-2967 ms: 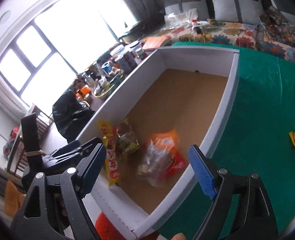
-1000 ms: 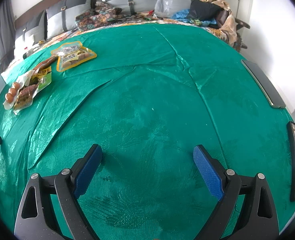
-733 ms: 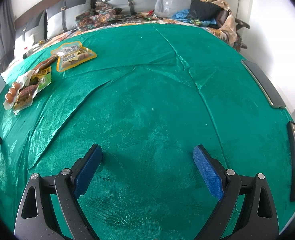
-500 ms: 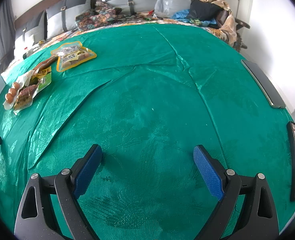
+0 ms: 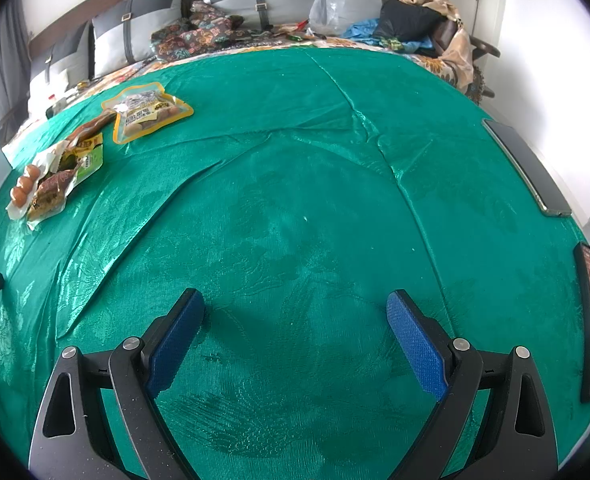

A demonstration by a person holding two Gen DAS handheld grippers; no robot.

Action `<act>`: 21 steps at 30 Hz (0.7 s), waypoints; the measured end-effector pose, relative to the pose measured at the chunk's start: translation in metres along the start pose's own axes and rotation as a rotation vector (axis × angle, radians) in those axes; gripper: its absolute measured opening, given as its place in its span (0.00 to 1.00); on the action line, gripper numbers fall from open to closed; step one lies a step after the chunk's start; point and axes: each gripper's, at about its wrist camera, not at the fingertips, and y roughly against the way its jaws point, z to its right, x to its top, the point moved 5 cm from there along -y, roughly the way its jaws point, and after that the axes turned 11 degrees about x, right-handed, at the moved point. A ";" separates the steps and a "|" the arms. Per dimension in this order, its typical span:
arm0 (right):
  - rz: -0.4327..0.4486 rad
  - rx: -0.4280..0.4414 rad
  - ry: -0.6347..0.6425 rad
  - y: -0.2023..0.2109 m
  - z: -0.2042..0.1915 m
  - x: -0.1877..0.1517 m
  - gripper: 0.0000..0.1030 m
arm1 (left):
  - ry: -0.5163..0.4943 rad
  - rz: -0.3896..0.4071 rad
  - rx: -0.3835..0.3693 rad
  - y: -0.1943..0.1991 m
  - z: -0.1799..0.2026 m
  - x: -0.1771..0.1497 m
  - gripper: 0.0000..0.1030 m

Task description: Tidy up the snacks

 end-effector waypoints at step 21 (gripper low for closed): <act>0.000 0.000 0.000 -0.001 -0.002 0.000 0.92 | 0.000 0.000 0.000 0.001 0.000 0.000 1.00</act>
